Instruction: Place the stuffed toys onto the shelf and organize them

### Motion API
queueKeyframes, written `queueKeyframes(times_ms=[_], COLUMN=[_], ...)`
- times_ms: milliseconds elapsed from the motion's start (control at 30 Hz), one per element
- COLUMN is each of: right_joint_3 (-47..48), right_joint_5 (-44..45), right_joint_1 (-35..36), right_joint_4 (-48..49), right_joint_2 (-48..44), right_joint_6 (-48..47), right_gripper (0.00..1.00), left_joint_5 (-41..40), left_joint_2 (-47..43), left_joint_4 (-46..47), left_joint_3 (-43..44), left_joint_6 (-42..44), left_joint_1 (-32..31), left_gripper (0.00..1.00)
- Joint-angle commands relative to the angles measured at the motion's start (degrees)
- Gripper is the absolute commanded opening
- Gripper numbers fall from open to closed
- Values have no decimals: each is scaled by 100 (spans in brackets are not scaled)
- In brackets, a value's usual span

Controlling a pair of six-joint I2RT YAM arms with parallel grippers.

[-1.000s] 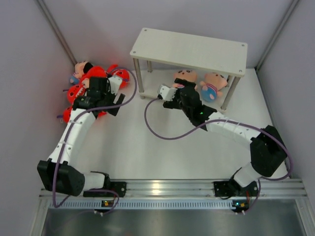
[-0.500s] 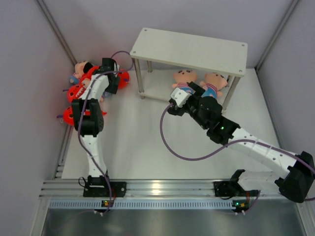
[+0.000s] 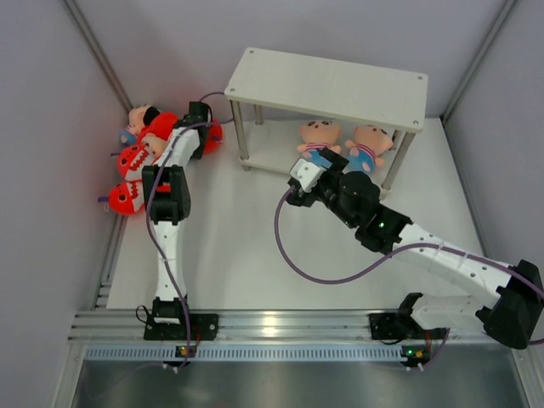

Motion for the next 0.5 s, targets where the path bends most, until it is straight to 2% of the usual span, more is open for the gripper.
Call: queueKeyframes(times_ms=[0,100,167,200,267,300,433,467], right_joint_3=[21,47,48,47,39,30,21,12], right_joint_5=[-123,-185,-194,-202,-211,-203,-185,-168], right_joint_1=[72,72,72,80,81,81,98,98], right_joint_4=[179,153,109,91,48,39,-23,-40], right_joint_2=[-43,-16,19,28,28,28,-34,-86], right_joint_6=[36,53,80,97,106,115,229,247], right_gripper=[99,99,99,99,99,99,99,99], left_joint_5=[-630,-850,-904,-921,-887,-852,-466,-90], left_joint_2=[214,284,302,328,355,355,-171,-381], left_joint_4=[560,983,1202,1273,1317,1300,1309,1309], left_joint_3=[169,230,248,248,266,257,-392,-585], left_joint_6=[287,454,534,569,552,543,438,402], left_joint_1=[35,44,44,61,96,157,307,438], left_gripper=[59,62,59,44,22,0,0,0])
